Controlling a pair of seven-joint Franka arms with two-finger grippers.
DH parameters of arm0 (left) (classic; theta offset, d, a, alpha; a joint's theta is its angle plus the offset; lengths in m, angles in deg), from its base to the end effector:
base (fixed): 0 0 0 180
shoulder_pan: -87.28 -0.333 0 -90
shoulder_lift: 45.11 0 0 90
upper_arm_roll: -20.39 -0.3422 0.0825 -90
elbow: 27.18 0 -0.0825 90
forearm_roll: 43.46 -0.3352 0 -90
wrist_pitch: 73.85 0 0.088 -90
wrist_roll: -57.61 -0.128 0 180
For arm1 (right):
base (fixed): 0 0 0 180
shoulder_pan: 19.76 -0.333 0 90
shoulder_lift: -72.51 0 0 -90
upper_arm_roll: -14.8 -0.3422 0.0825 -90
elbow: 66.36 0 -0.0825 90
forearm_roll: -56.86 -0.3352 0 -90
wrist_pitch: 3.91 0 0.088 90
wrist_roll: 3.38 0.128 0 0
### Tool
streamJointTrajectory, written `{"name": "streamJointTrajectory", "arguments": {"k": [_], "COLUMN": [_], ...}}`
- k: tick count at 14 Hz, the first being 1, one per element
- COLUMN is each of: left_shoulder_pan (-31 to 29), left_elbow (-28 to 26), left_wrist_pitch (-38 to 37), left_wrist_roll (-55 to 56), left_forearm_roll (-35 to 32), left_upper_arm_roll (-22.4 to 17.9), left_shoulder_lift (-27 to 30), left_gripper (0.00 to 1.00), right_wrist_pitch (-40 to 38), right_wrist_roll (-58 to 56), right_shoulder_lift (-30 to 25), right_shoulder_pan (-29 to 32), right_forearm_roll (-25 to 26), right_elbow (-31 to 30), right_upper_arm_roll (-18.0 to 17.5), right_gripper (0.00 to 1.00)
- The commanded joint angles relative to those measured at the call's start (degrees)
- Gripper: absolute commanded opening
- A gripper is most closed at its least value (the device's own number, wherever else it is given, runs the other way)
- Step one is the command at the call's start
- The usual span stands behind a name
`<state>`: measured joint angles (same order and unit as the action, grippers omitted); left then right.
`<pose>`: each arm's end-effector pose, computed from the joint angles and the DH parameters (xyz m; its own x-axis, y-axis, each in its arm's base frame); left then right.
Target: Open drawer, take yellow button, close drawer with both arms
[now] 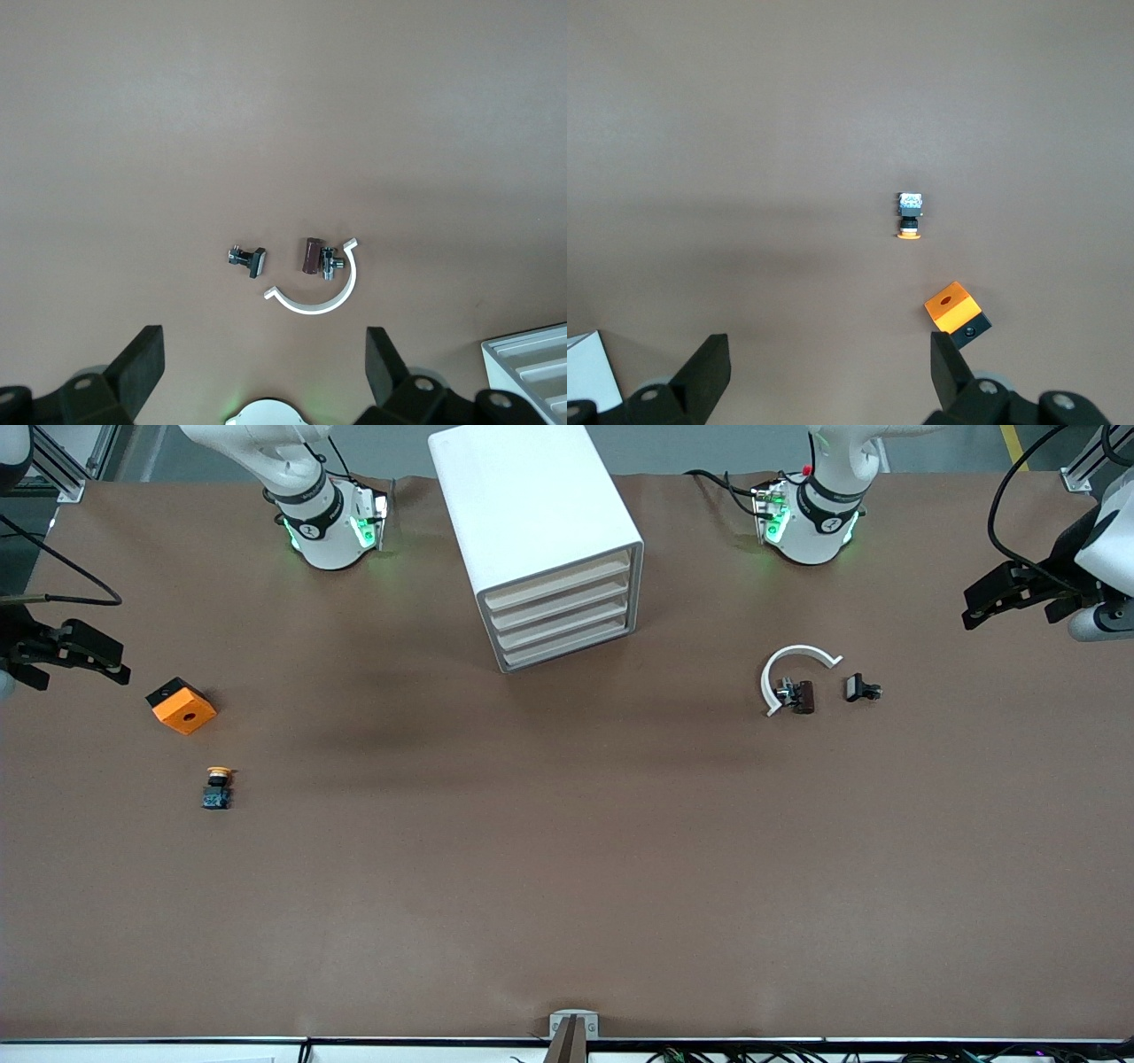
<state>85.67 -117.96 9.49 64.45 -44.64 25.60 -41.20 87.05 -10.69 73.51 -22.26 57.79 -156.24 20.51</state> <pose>0.4683 -0.0285 0.6474 0.9965 0.0596 -0.0582 0.0577 -0.9978 -0.0339 0.5121 -0.0303 0.6232 0.9974 0.0718 -0.0008 0.0718 -0.9973 0.0180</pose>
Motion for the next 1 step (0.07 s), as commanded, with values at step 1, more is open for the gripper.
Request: {"name": "streamJointTrajectory", "arguments": {"k": [1], "left_shoulder_pan": [-0.1], "left_elbow": [1.8], "left_wrist_pitch": [-0.1], "left_wrist_roll": [0.1], "left_forearm_roll": [-0.4], "left_upper_arm_roll": [0.1], "left_shoulder_lift": [-0.7], "left_gripper": [1.0], "right_wrist_pitch": [-1.0], "right_wrist_roll": [0.5], "right_shoulder_lift": [0.7], "right_shoulder_pan": [0.7], "right_forearm_roll": [-0.6], "right_elbow": [1.6], "right_upper_arm_roll": [-0.4], "right_gripper": [1.0]}}
